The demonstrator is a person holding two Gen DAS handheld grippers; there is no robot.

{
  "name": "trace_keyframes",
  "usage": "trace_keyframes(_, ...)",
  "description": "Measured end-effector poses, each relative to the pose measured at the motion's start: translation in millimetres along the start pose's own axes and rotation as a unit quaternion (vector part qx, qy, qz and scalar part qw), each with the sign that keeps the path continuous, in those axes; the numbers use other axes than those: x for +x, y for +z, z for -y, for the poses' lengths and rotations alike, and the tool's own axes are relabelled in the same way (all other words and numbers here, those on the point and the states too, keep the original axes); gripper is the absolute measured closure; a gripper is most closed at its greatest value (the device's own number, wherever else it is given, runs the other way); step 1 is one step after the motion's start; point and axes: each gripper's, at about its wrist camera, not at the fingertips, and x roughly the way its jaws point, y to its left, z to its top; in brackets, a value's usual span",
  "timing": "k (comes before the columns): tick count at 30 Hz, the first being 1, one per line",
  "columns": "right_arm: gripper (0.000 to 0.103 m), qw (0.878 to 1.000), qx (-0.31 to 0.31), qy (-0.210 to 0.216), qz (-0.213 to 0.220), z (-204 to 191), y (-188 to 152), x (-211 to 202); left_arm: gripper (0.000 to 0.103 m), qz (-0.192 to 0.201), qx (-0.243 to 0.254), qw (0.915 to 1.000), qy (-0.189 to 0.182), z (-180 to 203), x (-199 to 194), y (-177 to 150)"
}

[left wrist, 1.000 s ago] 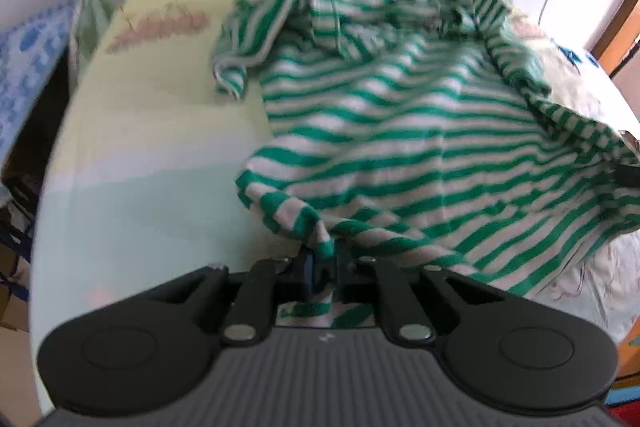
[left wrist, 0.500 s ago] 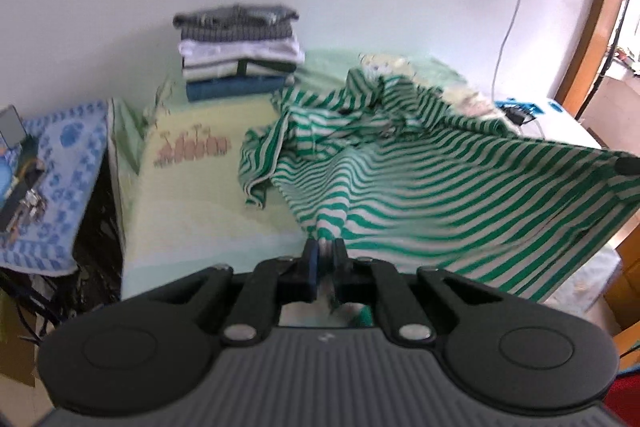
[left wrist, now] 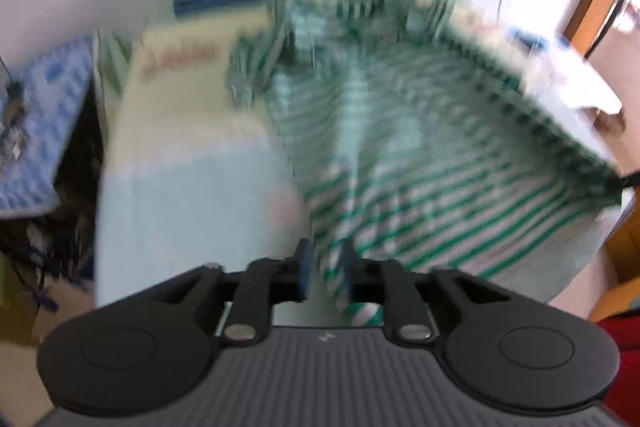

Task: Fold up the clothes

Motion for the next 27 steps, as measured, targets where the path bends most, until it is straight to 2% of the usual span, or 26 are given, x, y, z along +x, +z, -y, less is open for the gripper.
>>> trace_keyframes(1, 0.079, 1.000, 0.002, -0.006, -0.001, 1, -1, 4, 0.053, -0.013, -0.003, 0.9999, 0.000, 1, 12, -3)
trace_keyframes(2, 0.067, 1.000, 0.002, -0.009, 0.007, 1, 0, 4, 0.045, -0.027, -0.005, 0.9996, 0.000, 2, 23, -6)
trace_keyframes(4, 0.052, 1.000, 0.002, -0.014, 0.026, 1, 1, 3, 0.042, -0.051, -0.009, 0.9987, 0.000, 3, 44, -11)
trace_keyframes(5, 0.045, 0.999, 0.002, -0.016, 0.035, 1, 2, 2, 0.036, -0.054, -0.009, 0.9985, 0.002, 5, 50, -11)
trace_keyframes(8, 0.034, 0.998, -0.006, -0.006, 0.061, -5, 8, 5, 0.016, -0.062, 0.004, 0.9981, 0.002, 14, 65, -8)
trace_keyframes(10, 0.030, 0.997, -0.036, -0.006, 0.070, -16, 10, 12, 0.012, -0.070, 0.019, 0.9974, -0.001, 21, 73, -8)
trace_keyframes(13, 0.030, 0.995, -0.075, -0.018, 0.070, -30, 13, 31, 0.009, -0.068, 0.037, 0.9970, 0.007, 32, 82, -5)
trace_keyframes(15, 0.030, 0.993, -0.096, -0.023, 0.071, -38, 13, 42, 0.012, -0.062, 0.031, 0.9976, 0.004, 33, 83, -2)
trace_keyframes(16, 0.031, 0.991, -0.106, -0.029, 0.077, -41, 11, 45, 0.019, -0.059, 0.029, 0.9978, 0.002, 34, 83, 0)
trace_keyframes(18, 0.033, 0.987, -0.124, -0.038, 0.092, -47, 8, 50, 0.052, -0.049, 0.025, 0.9985, 0.000, 35, 77, 2)
trace_keyframes(19, 0.037, 0.986, -0.131, -0.040, 0.099, -49, 7, 53, 0.067, -0.043, 0.023, 0.9988, 0.000, 35, 73, 3)
trace_keyframes(20, 0.045, 0.985, -0.132, -0.042, 0.099, -50, 7, 57, 0.089, -0.036, 0.022, 0.9991, 0.000, 35, 69, 4)
trace_keyframes(21, 0.044, 0.986, -0.127, -0.041, 0.097, -49, 8, 59, 0.098, -0.030, 0.020, 0.9993, -0.001, 36, 64, 5)
trace_keyframes(23, 0.048, 0.987, -0.119, -0.038, 0.100, -49, 10, 59, 0.099, -0.018, 0.017, 0.9997, -0.001, 36, 55, 7)
trace_keyframes(24, 0.055, 0.988, -0.114, -0.037, 0.102, -49, 11, 59, 0.099, -0.011, 0.016, 0.9998, -0.002, 36, 51, 8)
trace_keyframes(25, 0.082, 0.988, -0.111, -0.038, 0.098, -48, 14, 59, 0.099, -0.005, 0.014, 0.9999, -0.002, 37, 46, 9)
trace_keyframes(26, 0.090, 0.990, -0.107, -0.030, 0.090, -48, 17, 59, 0.099, 0.001, 0.013, 0.9999, -0.002, 37, 42, 10)
trace_keyframes(27, 0.090, 0.991, -0.099, -0.012, 0.085, -47, 19, 56, 0.099, 0.007, 0.011, 0.9999, -0.002, 37, 37, 11)
